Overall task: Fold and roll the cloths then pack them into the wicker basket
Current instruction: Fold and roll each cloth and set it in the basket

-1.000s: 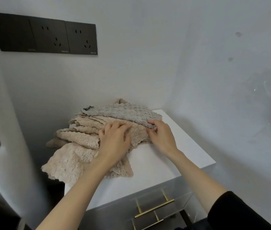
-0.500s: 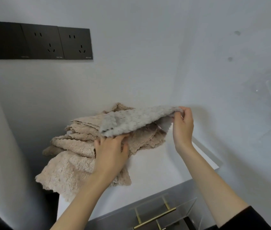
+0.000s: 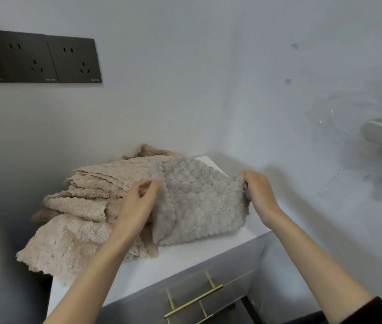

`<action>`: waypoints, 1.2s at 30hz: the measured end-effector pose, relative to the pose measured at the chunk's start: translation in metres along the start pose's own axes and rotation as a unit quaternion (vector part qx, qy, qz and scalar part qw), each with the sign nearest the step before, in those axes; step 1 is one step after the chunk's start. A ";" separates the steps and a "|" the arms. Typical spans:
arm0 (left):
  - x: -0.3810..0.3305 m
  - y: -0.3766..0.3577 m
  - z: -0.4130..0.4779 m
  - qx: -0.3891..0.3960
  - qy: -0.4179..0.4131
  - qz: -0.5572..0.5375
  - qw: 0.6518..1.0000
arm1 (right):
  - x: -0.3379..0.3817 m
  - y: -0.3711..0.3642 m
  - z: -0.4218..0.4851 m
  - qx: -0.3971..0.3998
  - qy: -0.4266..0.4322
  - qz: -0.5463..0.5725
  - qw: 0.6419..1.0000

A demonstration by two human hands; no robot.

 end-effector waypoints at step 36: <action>0.012 0.031 0.025 -0.071 0.114 -0.164 0.977 | -0.017 0.019 0.008 0.009 -0.071 0.272 0.960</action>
Point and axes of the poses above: each hand's wrist, its own z-axis towards the middle knuckle, its own y-axis out of the back of the hand, x = y × z, the point moved 4 cm from there along z, towards the middle knuckle, and after that the axes turned 13 degrees about -y, right-handed, at the moved point
